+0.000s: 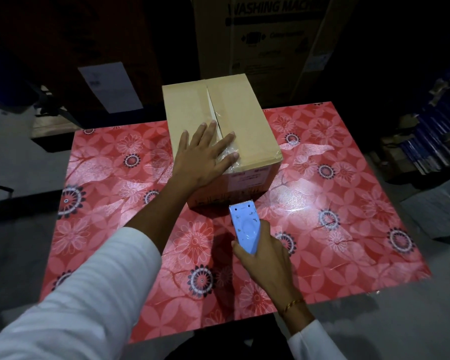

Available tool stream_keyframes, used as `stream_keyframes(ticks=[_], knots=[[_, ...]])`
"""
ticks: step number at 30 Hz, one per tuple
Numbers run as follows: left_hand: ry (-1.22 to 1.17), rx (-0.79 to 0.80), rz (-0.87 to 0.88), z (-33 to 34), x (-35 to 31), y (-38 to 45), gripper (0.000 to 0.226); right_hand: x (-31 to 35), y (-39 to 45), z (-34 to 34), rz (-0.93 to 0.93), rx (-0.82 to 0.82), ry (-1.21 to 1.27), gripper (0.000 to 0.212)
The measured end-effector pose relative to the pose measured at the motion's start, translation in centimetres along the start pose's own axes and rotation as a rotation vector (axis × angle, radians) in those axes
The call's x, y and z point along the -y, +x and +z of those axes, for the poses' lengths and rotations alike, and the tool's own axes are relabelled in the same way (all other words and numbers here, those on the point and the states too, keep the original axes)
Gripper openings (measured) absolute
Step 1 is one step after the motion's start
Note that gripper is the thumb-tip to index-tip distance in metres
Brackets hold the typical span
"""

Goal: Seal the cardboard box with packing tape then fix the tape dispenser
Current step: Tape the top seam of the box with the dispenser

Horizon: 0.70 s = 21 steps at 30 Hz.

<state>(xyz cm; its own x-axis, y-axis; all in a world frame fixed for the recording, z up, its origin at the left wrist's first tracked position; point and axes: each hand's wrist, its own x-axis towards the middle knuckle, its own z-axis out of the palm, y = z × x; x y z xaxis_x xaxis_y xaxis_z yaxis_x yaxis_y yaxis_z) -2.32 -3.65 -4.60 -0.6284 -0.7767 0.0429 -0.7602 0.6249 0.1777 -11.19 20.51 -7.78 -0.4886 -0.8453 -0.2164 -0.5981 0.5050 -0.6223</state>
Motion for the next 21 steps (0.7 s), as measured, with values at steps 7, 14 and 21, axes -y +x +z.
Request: stream_keyframes(ticks=[7,14,21], knots=[[0.003,0.001,0.0,-0.1,0.0,0.0,0.07,1.5,2.5,-0.5,0.098,0.084,-0.111,0.066],[0.016,0.019,0.004,0.0,0.2,0.0,0.069,-0.1,1.7,-0.1,0.264,0.337,0.096,0.035],[0.02,0.013,0.025,-0.3,0.0,0.0,0.067,-3.2,-0.6,-1.3,0.364,0.331,0.611,0.052]])
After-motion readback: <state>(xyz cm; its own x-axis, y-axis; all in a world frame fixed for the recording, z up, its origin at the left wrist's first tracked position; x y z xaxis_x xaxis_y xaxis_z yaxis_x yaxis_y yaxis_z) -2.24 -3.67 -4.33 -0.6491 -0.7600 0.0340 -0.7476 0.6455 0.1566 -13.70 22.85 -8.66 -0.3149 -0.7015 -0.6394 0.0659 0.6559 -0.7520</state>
